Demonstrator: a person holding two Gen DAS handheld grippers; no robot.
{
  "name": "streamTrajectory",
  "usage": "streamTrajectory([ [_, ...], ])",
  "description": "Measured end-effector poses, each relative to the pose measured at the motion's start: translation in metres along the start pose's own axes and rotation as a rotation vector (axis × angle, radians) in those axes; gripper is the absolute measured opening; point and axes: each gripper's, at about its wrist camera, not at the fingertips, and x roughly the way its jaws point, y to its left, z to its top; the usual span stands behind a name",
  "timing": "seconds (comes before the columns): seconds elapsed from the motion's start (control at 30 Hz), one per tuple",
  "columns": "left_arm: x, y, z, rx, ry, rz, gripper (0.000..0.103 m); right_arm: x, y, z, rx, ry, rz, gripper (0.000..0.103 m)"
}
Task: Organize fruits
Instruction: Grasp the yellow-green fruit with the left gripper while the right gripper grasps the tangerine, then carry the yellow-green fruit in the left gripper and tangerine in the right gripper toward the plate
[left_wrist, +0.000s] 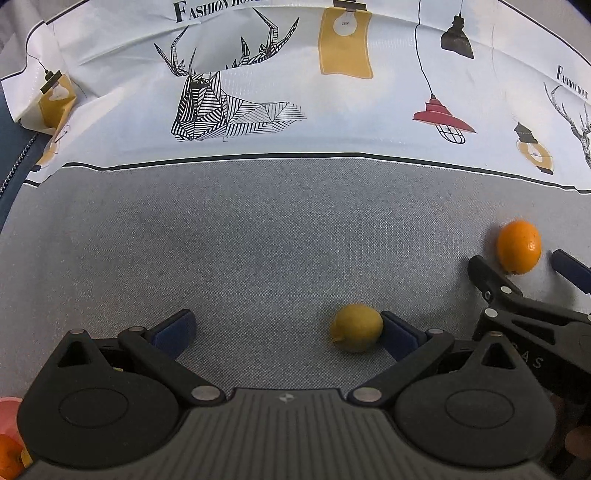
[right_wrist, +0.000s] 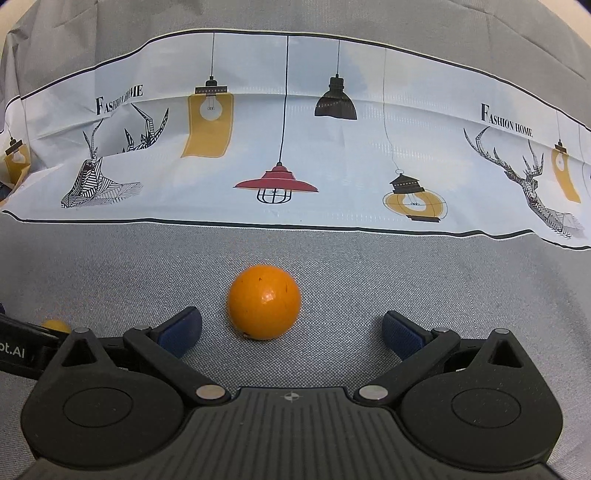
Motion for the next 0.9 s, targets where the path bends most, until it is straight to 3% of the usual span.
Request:
streamTrajectory([
  [0.17,-0.002,-0.002,-0.001,-0.019,0.033,0.014,0.101,-0.002,0.000,0.000,-0.001,0.000,-0.001,0.102],
  [0.2,-0.005,-0.002,-0.001,-0.023,0.035,0.004,0.086,-0.003,0.000,0.000,-0.004,-0.001,0.006,0.100],
  [0.23,-0.011,-0.003,-0.002,-0.019,0.024,-0.010,0.071,-0.006,0.001,0.001,-0.018,-0.020,0.018,0.083],
  [0.27,-0.017,-0.006,-0.003,0.000,0.016,-0.027,0.031,-0.011,0.005,0.001,-0.049,-0.041,0.039,0.043],
  [0.37,-0.030,-0.006,-0.006,-0.013,0.028,-0.071,0.032,-0.016,0.009,0.003,-0.070,-0.026,0.045,0.039],
  [0.53,-0.069,0.004,-0.018,-0.011,-0.005,-0.078,0.032,-0.048,0.003,0.004,-0.045,-0.001,0.014,0.039],
  [0.73,-0.145,0.036,-0.060,-0.037,-0.031,-0.062,0.032,-0.146,0.005,-0.017,-0.037,0.010,0.033,0.039],
  [0.9,-0.212,0.071,-0.113,-0.077,-0.035,-0.044,0.032,-0.231,0.027,-0.042,-0.016,0.079,0.134,0.039],
])
